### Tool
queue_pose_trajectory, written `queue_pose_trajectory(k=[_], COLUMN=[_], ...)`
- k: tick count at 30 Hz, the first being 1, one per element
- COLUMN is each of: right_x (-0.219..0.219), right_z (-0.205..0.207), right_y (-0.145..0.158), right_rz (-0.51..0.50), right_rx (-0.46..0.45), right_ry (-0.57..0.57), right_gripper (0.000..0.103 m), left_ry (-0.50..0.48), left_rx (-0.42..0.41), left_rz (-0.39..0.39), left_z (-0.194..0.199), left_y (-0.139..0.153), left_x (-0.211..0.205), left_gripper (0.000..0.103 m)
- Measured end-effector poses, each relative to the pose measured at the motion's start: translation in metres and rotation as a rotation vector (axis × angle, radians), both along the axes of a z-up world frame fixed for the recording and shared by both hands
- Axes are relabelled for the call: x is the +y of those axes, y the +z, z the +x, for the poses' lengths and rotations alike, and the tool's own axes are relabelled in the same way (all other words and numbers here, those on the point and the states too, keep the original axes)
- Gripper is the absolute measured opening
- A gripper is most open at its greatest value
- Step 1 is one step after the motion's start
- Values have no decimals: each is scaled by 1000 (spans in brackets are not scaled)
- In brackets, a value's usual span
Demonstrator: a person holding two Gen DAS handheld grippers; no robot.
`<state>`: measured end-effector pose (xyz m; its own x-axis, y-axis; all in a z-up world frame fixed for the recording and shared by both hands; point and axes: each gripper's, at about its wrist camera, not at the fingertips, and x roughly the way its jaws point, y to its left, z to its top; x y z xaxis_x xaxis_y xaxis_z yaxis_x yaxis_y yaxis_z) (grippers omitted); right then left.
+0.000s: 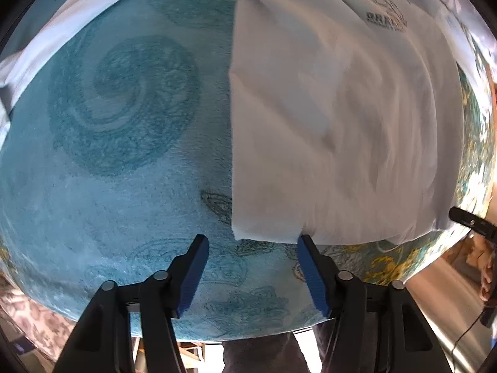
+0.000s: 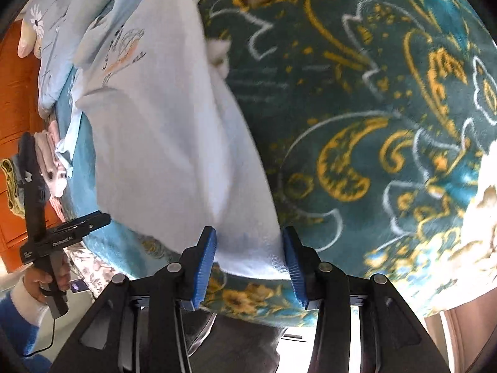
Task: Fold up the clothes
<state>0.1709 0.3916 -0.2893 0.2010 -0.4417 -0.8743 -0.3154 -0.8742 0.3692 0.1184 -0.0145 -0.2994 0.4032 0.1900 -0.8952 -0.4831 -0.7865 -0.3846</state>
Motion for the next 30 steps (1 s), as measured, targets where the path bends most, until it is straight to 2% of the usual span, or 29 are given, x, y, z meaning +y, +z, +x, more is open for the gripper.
queue_pose_trajectory(k=[2,3,4,5,7,11,14,18,21,24,28,30], right_x=[-4,-7,-17,-36,-52,-51,-34,3,23,23,41,45], right_z=[1,0,-1,-2,-5,-14,-22,-64,-102,-113,-84,-65], right_y=[1,2,6,12,19,29,35,41,34,29,18,12], right_rz=[6,7,1,-10,-37,-104,-162,-172,-143,-112,-92,-78], right_rx=[-4,-6,-9,-10,-10,17,80,163,189,172,101,64], right_ry=[-2,-6,-12,-15,-16,-61,-165,-270,-283,-260,-228,-217], right_gripper=[45,45,43,32,16,11,9,9,9,9,10,13], left_ry=[-24,-33,-45,-57,-34,89,176,271,291,277,259,259], left_rx=[5,5,8,11,-6,-38,-3,38,73,79,22,-29], left_rz=[7,19,33,48,88,196,247,284,305,283,201,142], left_z=[1,1,0,0,-6,-33,-74,-127,-158,-156,-116,-89], left_y=[1,3,6,9,14,28,38,51,60,64,41,25], left_x=[4,7,9,12,12,12,20,36,41,45,25,8], left_gripper=[34,28,18,10,4,2,2,2,2,3,4,16])
